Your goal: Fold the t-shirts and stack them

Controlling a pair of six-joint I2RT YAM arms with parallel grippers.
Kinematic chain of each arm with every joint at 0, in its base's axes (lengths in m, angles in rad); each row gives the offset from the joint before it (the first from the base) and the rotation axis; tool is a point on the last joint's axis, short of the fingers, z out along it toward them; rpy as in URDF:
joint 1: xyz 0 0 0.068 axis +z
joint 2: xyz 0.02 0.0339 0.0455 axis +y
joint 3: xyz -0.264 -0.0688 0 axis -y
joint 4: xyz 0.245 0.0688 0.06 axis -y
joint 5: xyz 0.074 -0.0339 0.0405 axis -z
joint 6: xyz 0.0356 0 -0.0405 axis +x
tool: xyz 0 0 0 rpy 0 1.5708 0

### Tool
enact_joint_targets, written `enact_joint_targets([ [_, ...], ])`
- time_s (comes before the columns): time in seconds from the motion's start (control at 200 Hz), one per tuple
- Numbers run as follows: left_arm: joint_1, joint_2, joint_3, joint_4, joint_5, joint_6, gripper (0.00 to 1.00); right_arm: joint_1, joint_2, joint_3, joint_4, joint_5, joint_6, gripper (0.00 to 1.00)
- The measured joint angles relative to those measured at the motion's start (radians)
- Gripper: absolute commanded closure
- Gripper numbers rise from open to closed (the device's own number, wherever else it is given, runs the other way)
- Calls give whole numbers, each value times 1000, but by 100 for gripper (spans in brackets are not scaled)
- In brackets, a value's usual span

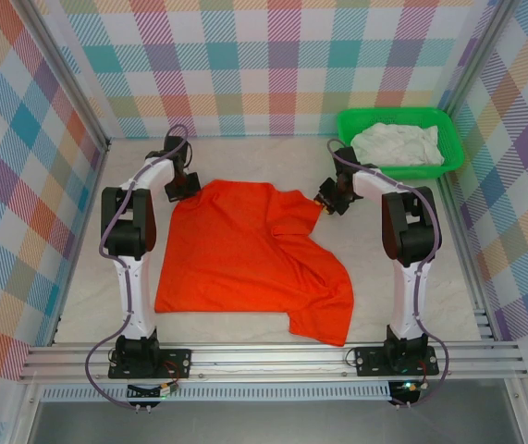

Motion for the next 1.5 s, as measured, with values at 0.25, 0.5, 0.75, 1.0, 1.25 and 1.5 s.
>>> enact_joint_targets([
  [0.25,0,-1,-2,0,1,0,100,2,11,1,35,-14,-2,100],
  [0.5,2,-16,-2,-18,46,-10,100,5,-36,32,-45,34,-98,100],
  [0.75,2,-213,34,-112,93,-27,100,11,-393,75,-109,102,-319,100],
  [1.0,6,-591,153,-187,120,-27,100,11,-799,108,-158,126,-541,100],
  [1.25,10,-877,217,-306,141,-34,100,11,-1029,233,-278,120,-665,100],
  [1.5,10,-1057,299,-436,201,-34,100,11,-1160,440,-394,53,-681,100],
])
